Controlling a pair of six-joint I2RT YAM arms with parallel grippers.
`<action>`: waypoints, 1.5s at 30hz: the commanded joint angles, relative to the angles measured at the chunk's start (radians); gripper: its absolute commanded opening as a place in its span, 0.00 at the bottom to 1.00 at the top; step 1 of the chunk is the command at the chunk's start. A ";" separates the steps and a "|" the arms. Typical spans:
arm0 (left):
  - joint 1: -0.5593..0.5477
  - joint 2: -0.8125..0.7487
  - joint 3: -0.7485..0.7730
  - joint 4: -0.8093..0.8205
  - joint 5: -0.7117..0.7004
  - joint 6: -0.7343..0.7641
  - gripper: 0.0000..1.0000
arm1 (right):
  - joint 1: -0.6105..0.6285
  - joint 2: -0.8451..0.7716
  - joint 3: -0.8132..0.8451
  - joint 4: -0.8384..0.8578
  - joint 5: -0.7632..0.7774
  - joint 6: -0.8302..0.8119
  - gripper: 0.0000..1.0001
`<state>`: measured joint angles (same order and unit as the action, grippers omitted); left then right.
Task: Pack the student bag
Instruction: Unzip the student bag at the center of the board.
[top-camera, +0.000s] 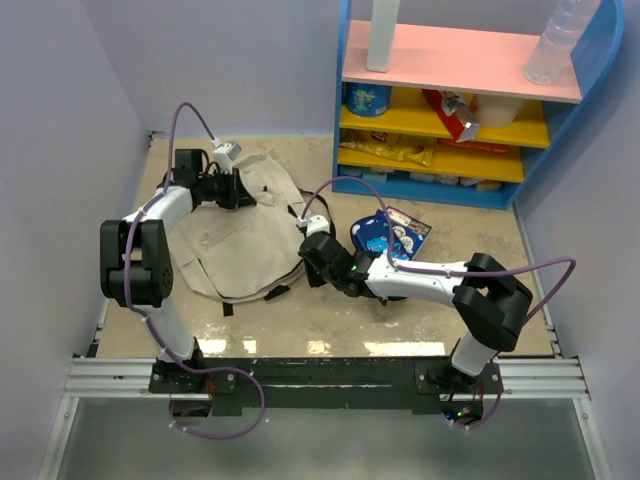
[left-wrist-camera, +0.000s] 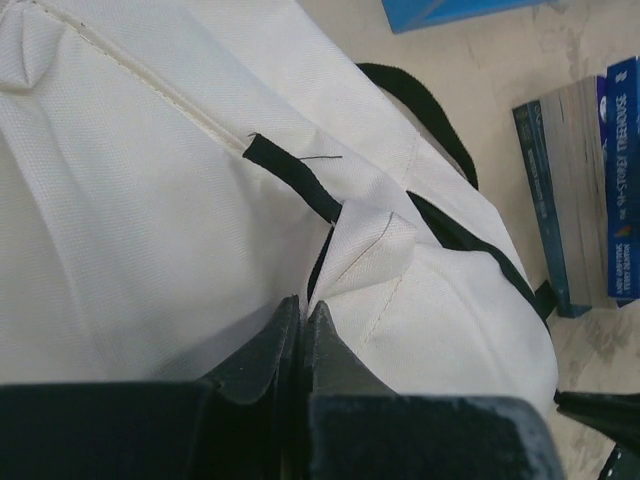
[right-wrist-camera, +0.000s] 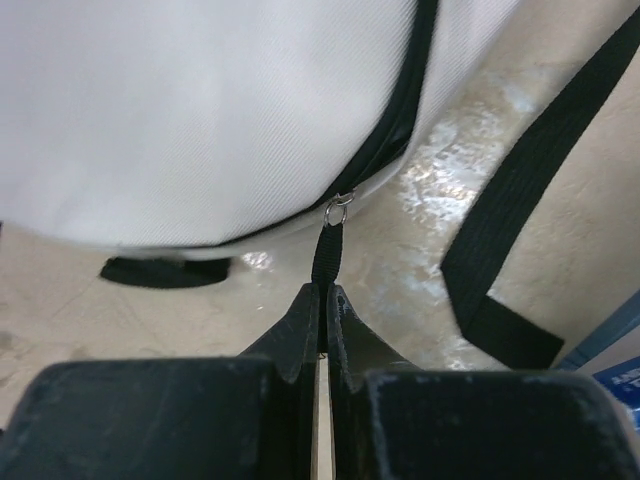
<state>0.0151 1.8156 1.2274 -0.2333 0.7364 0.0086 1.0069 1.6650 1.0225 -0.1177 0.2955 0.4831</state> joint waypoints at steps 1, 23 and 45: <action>0.028 -0.059 0.096 0.170 -0.021 -0.140 0.00 | 0.030 -0.042 -0.010 -0.036 0.024 0.051 0.00; 0.019 -0.217 -0.074 0.372 -0.210 -0.510 0.00 | 0.188 0.150 0.252 -0.025 0.053 0.054 0.00; 0.140 -0.415 0.000 -0.205 -0.237 0.146 0.62 | -0.039 0.107 0.070 0.032 0.016 -0.040 0.00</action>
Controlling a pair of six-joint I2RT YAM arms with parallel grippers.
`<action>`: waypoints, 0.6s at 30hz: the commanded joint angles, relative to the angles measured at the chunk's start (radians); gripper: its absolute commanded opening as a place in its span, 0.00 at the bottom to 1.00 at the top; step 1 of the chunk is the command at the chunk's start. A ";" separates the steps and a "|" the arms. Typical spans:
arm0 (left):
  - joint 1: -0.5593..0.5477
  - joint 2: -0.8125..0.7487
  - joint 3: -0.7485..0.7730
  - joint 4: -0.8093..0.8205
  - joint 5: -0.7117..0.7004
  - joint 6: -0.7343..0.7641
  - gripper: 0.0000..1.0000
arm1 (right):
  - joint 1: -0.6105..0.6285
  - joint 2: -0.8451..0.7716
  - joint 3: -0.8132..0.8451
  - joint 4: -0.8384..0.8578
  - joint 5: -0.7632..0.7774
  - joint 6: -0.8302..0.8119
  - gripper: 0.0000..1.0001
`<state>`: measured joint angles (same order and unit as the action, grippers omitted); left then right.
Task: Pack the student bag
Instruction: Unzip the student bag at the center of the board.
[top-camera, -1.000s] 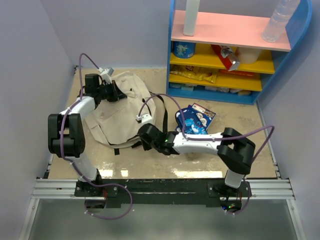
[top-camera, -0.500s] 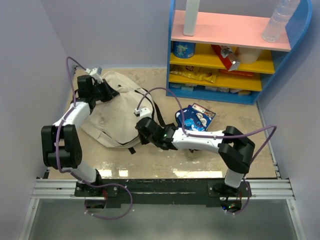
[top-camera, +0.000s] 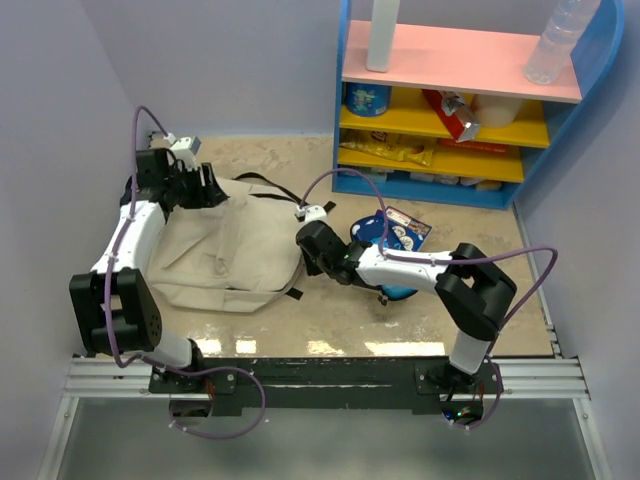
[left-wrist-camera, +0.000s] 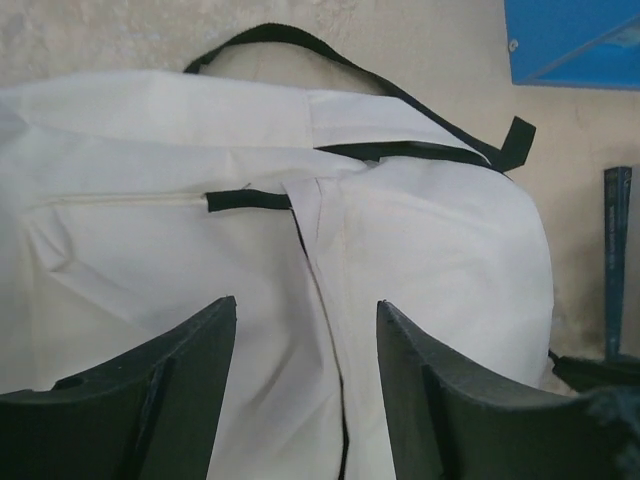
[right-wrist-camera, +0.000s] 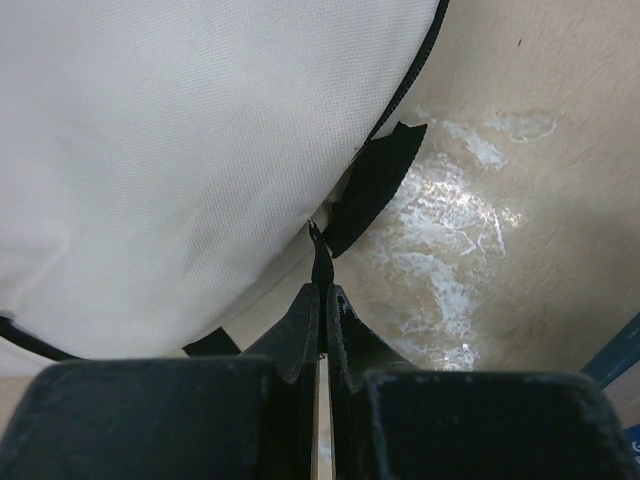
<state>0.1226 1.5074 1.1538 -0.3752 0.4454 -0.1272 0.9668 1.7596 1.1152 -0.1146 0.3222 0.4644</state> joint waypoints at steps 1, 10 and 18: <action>0.037 -0.119 0.079 -0.051 0.115 0.322 0.62 | 0.000 0.014 -0.025 0.035 -0.012 -0.021 0.00; -0.150 0.018 0.090 0.060 0.556 0.657 0.71 | 0.000 -0.025 -0.038 0.095 -0.031 -0.004 0.00; -0.230 0.456 0.494 -0.533 0.701 1.314 0.83 | 0.000 -0.060 -0.068 0.156 -0.066 -0.003 0.00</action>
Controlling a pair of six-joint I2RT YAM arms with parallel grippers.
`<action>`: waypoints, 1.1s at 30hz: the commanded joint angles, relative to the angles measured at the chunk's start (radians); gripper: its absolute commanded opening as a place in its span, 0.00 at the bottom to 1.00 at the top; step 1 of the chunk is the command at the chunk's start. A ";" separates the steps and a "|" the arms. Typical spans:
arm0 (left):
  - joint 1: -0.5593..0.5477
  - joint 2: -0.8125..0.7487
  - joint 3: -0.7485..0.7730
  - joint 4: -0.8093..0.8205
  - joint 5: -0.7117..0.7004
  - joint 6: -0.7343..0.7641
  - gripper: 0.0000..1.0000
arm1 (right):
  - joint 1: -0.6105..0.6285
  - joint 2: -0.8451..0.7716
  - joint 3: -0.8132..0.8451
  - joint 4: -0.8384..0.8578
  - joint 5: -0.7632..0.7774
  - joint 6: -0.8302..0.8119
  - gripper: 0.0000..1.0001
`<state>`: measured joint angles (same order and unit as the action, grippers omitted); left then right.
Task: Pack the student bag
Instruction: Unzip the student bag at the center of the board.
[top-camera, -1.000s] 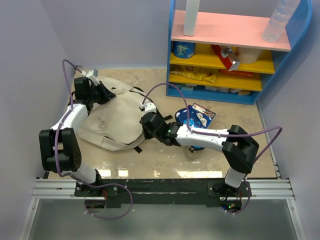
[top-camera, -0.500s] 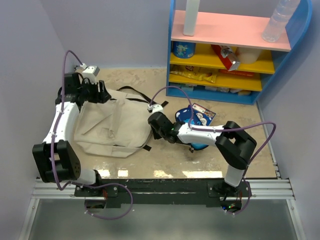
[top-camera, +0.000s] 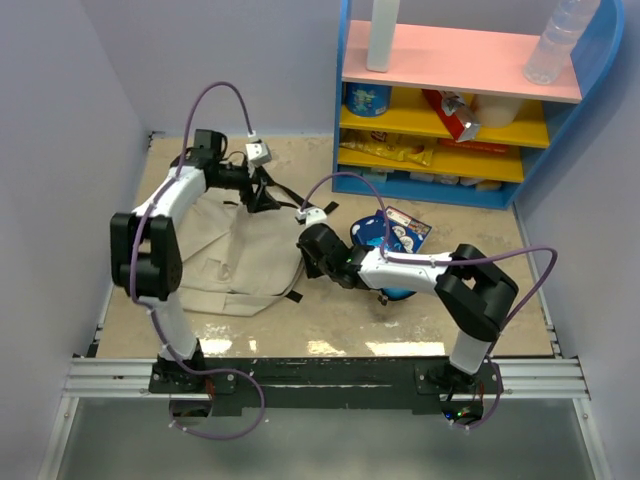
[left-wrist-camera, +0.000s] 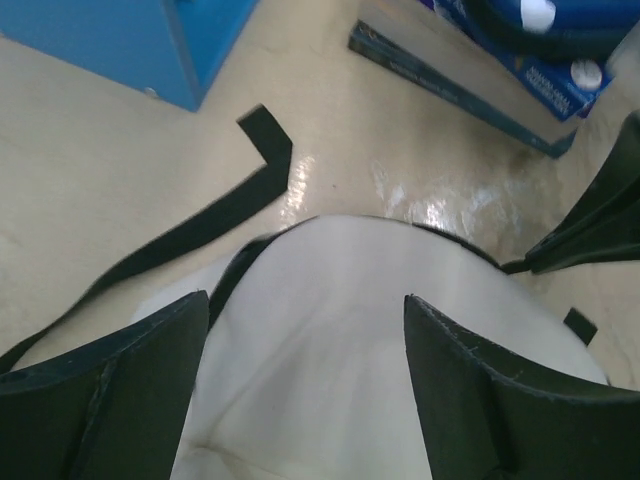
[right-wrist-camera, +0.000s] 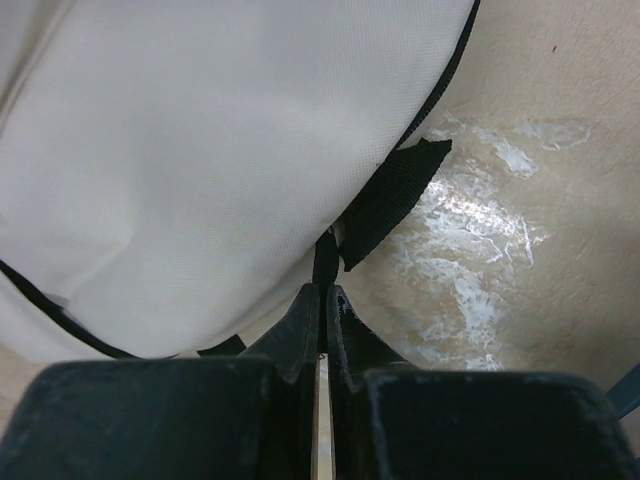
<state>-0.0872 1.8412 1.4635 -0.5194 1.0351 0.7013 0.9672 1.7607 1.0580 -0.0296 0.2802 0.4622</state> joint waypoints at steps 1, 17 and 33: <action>-0.037 0.154 0.223 -0.440 0.097 0.547 0.86 | -0.001 -0.063 -0.013 0.073 -0.026 0.001 0.00; -0.141 0.331 0.351 -0.375 -0.029 0.644 0.89 | -0.001 -0.090 -0.036 0.092 -0.070 0.018 0.00; -0.181 0.441 0.431 -0.472 -0.181 0.736 0.74 | -0.001 -0.104 -0.035 0.089 -0.088 0.006 0.00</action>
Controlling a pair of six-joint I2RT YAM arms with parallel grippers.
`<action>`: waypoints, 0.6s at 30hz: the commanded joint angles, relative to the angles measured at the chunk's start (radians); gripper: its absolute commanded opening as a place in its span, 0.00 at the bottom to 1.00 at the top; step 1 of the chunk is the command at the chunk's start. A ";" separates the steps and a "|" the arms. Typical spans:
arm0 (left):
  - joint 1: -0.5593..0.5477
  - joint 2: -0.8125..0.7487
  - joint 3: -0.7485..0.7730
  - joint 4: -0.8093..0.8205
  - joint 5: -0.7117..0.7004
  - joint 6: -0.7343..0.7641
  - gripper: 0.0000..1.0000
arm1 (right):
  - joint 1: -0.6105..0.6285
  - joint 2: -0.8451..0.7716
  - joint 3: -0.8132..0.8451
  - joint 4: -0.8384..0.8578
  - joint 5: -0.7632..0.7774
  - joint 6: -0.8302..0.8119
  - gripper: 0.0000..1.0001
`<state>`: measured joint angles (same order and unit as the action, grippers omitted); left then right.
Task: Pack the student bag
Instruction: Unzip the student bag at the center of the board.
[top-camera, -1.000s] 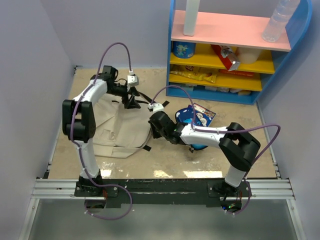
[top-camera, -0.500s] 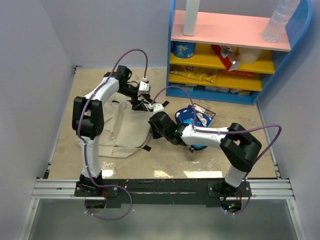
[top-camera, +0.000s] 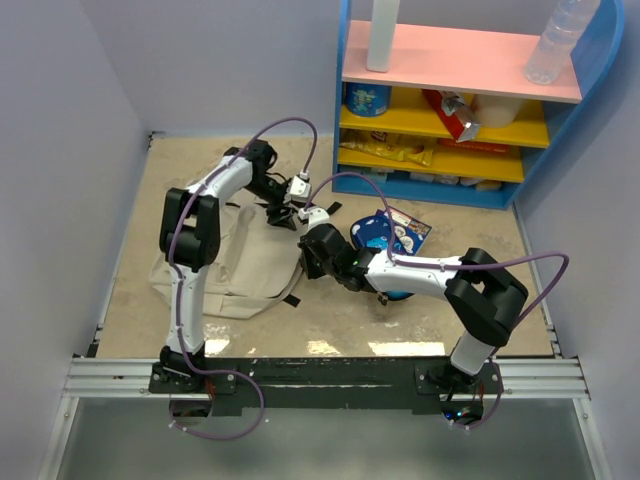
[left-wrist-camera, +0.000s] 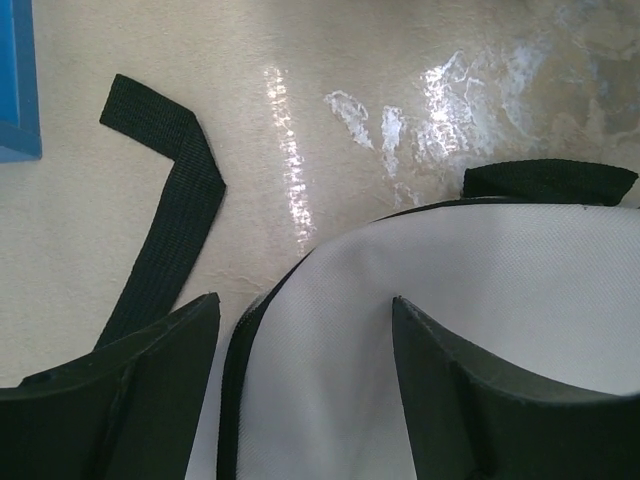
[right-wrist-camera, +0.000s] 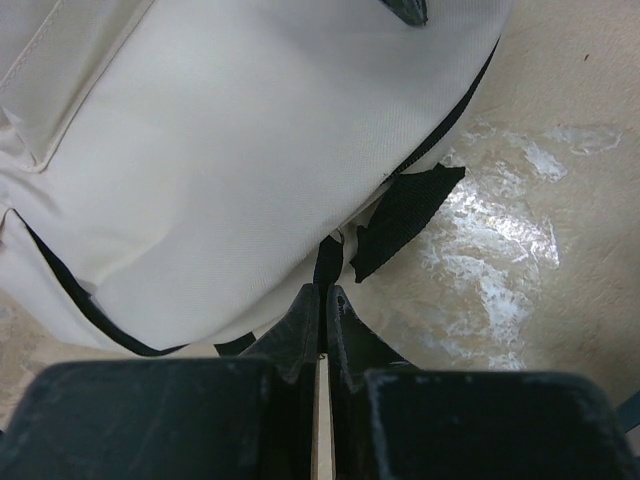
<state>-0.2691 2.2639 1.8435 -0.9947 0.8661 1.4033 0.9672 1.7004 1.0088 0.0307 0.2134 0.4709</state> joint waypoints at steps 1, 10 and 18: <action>0.001 0.022 0.049 0.011 -0.013 0.030 0.75 | -0.001 -0.044 0.014 0.031 -0.022 -0.005 0.00; -0.015 0.072 0.048 -0.008 -0.076 0.049 0.40 | -0.001 -0.045 0.014 0.026 -0.026 -0.006 0.00; -0.013 0.066 0.043 -0.018 -0.078 0.036 0.00 | -0.001 -0.053 0.016 0.021 -0.019 -0.009 0.00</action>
<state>-0.2771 2.3211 1.8736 -0.9962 0.8108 1.4220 0.9672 1.7004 1.0088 0.0307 0.2054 0.4706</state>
